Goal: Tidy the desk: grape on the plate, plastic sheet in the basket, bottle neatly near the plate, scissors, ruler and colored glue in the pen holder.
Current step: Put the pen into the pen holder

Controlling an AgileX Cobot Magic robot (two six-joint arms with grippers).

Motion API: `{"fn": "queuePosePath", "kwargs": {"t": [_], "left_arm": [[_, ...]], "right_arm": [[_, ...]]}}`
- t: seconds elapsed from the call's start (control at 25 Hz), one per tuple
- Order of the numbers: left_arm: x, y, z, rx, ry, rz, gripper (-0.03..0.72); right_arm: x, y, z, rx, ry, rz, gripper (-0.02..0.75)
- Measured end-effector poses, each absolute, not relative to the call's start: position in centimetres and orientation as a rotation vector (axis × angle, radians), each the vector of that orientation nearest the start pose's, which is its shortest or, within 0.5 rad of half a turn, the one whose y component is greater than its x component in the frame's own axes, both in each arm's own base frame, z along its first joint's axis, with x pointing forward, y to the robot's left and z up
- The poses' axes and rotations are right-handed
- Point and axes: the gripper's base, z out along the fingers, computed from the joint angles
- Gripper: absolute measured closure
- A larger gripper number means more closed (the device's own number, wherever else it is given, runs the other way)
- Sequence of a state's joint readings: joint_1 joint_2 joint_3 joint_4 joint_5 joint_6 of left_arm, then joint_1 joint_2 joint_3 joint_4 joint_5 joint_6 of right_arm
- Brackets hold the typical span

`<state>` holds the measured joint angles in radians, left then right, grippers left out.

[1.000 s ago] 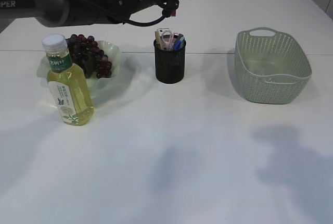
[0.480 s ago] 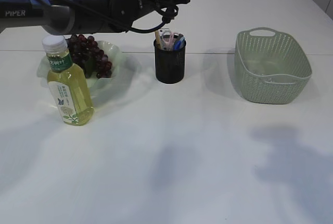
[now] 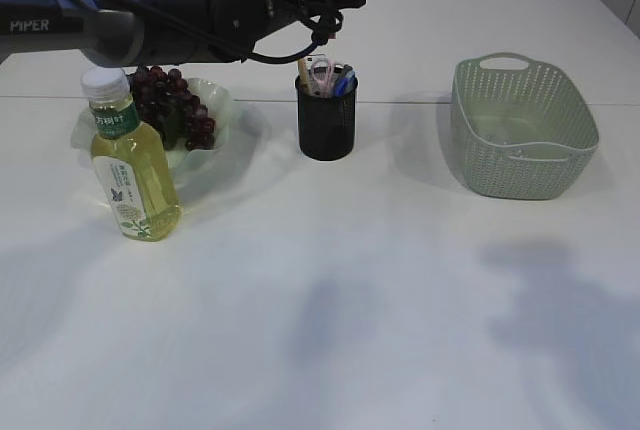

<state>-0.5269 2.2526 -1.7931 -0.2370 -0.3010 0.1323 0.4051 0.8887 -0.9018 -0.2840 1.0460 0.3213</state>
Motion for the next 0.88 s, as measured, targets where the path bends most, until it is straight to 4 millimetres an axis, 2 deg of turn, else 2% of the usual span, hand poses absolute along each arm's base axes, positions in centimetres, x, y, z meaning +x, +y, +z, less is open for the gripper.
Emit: {"fn": "queuePosePath", "kwargs": {"t": [0.88], "left_arm": [[47.06,-26.69,23.30,0.314,1.665,-0.413,0.606]], "right_arm": [[14.97,4.03,34.39,-0.183,2.435,-0.047,0.356]]}}
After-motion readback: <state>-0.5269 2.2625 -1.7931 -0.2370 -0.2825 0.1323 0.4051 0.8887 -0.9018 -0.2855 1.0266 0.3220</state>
